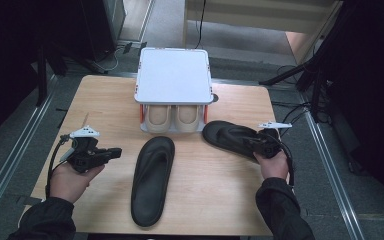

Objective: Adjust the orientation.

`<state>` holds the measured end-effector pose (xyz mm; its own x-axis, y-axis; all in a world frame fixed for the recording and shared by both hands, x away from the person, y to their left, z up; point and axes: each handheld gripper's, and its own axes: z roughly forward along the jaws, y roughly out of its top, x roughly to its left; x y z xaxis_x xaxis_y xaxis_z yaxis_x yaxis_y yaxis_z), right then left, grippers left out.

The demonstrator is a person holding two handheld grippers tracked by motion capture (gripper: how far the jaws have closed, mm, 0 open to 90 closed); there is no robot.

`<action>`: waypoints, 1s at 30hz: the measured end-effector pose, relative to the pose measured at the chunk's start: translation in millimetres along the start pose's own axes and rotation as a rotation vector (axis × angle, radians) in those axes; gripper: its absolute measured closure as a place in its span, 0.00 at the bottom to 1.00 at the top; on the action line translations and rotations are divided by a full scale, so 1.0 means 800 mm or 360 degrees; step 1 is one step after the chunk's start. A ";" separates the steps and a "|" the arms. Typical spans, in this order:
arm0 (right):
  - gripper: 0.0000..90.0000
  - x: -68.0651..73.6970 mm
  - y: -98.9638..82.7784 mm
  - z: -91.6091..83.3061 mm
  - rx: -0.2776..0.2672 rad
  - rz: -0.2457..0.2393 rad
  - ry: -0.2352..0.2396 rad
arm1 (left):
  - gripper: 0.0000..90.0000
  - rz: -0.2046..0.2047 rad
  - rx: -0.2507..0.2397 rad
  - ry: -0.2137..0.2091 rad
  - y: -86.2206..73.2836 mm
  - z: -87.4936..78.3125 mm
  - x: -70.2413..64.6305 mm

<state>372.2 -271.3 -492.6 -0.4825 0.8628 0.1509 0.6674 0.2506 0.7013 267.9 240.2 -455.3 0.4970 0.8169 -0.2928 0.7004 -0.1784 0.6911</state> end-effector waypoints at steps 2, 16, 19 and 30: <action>1.00 0.005 -0.002 -0.002 0.0006 -0.0020 0.0007 | 0.96 0.0008 0.0007 -0.0006 0.002 0.002 0.000; 0.67 0.000 -0.012 -0.030 -0.0082 -0.0084 0.0162 | 0.84 -0.0006 0.0015 -0.0012 0.007 0.008 0.004; 0.64 0.004 -0.016 -0.022 -0.0034 -0.0136 0.0187 | 0.81 0.0005 0.0007 -0.0010 0.008 0.009 0.003; 0.69 0.004 -0.019 0.005 0.0037 -0.0224 0.0209 | 0.77 0.0001 0.0009 -0.0001 0.007 0.010 0.006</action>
<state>362.4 -270.7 -505.7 -0.6409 0.7541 0.1433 0.6002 0.3760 0.7059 278.4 238.4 -458.1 0.4978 0.8165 -0.2925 0.7030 -0.1823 0.6875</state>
